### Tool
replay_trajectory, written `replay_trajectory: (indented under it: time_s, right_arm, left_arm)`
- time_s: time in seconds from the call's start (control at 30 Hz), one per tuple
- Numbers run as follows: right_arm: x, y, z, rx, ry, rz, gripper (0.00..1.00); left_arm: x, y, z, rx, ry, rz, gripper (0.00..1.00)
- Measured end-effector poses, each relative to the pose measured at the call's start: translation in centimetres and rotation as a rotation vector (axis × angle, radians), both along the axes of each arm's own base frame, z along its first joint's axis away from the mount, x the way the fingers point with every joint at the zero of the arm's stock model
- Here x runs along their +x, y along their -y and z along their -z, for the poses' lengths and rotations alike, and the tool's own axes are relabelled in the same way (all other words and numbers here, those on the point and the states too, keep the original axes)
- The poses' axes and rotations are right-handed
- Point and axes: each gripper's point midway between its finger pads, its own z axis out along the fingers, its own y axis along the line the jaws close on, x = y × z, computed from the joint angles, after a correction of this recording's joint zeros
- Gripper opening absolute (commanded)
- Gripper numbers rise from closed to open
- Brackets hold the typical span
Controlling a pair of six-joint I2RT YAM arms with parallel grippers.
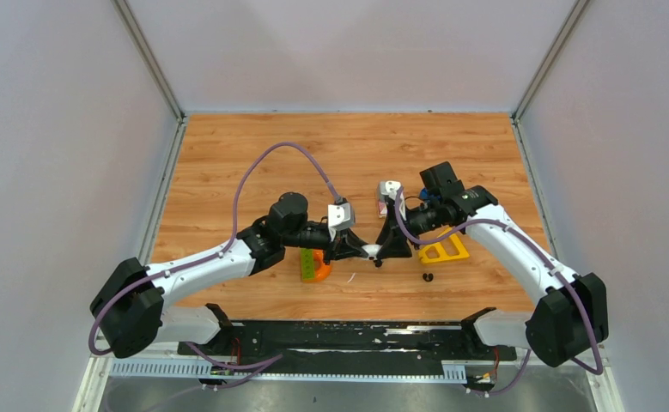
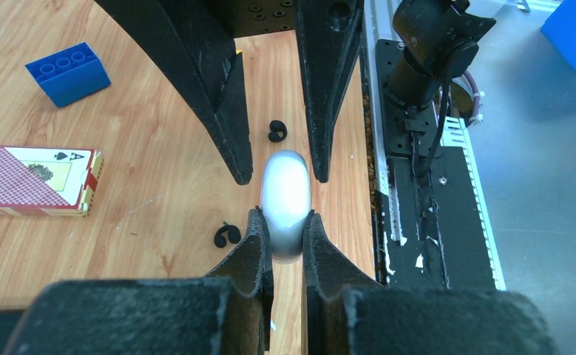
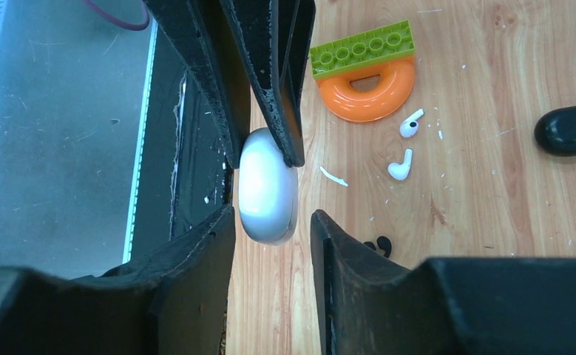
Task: Insert the wireless bluetooth earbuds into the charging case
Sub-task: Pick up the charging case at the center of the board.
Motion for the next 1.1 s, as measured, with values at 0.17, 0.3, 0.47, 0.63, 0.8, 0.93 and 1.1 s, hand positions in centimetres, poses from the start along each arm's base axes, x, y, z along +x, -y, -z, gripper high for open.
replay_trajectory:
  time_s: [0.17,0.3,0.47,0.63,0.8,0.93,1.1]
  right_arm:
    - [-0.1,-0.1,0.3,-0.008,-0.026,0.000,0.41]
    - [-0.3,-0.4,0.7,-0.016,-0.045,-0.008,0.35]
    - [-0.3,-0.5,0.6,-0.017,-0.046,-0.012,0.11]
    - [-0.2,-0.6,0.5,-0.017,-0.043,-0.014,0.00]
    - [0.3,-0.5,-0.3,-0.001,-0.057,0.005,0.00]
    - [1.4,0.0,-2.0,0.062,-0.071,0.038,0.00]
    - [2.1,0.7,-3.5,0.132,-0.092,0.063,0.00]
  left_arm:
    - [0.0,0.0,0.0,0.000,0.000,0.000,0.01]
    - [0.0,0.0,0.0,0.000,0.000,0.000,0.01]
    - [0.0,0.0,0.2,0.006,-0.014,-0.005,0.13]
    - [0.4,-0.1,0.3,0.012,-0.036,-0.031,0.58]
    - [1.1,-0.2,0.4,0.019,-0.050,-0.088,0.71]
    - [1.1,-0.2,-0.7,-0.024,-0.055,-0.102,0.71]
    - [0.6,-0.1,-2.5,-0.131,-0.095,-0.084,0.66]
